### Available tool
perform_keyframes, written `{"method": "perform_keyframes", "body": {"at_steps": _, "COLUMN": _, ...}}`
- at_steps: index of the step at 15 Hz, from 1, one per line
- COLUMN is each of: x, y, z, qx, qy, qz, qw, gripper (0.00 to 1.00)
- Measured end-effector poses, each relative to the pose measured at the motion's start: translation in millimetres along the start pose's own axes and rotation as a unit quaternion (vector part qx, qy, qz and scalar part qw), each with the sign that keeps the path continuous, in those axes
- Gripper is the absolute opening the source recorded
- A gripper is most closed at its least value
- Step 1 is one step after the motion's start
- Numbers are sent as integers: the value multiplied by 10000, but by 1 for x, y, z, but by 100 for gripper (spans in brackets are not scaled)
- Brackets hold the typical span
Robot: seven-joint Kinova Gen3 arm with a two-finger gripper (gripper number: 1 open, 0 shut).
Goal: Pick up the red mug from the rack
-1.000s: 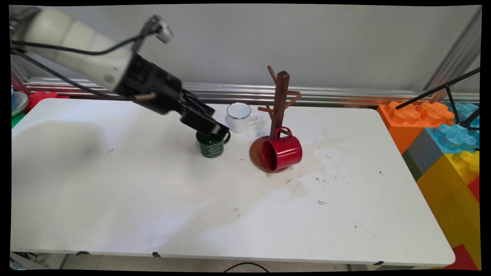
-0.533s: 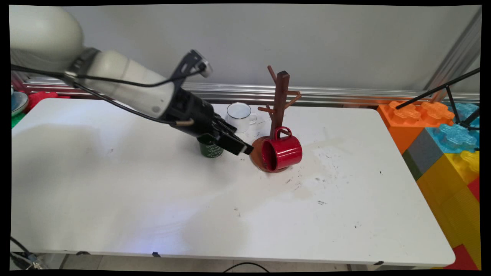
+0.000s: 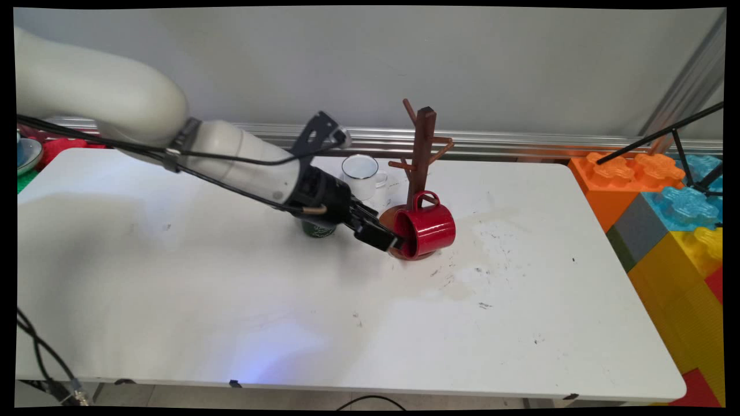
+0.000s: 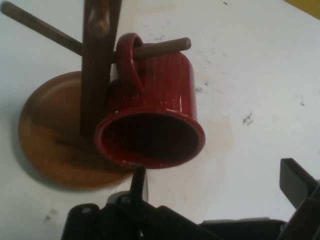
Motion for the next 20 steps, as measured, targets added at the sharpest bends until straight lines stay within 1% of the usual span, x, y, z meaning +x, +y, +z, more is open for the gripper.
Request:
{"method": "perform_keyframes", "body": {"at_steps": 2, "x": -4, "y": 0, "z": 14, "qx": -34, "qy": 59, "qz": -48, "qw": 10000, "gripper": 100}}
{"method": "perform_keyframes", "body": {"at_steps": 12, "x": -23, "y": -1, "z": 59, "qx": -106, "qy": 301, "qz": -314, "qw": 9990, "gripper": 100}}
{"method": "perform_keyframes", "body": {"at_steps": 17, "x": -27, "y": -1, "z": 75, "qx": -176, "qy": 536, "qz": -529, "qw": 9970, "gripper": 100}}
{"method": "perform_keyframes", "body": {"at_steps": 20, "x": -29, "y": -1, "z": 84, "qx": -227, "qy": 701, "qz": -671, "qw": 9950, "gripper": 100}}
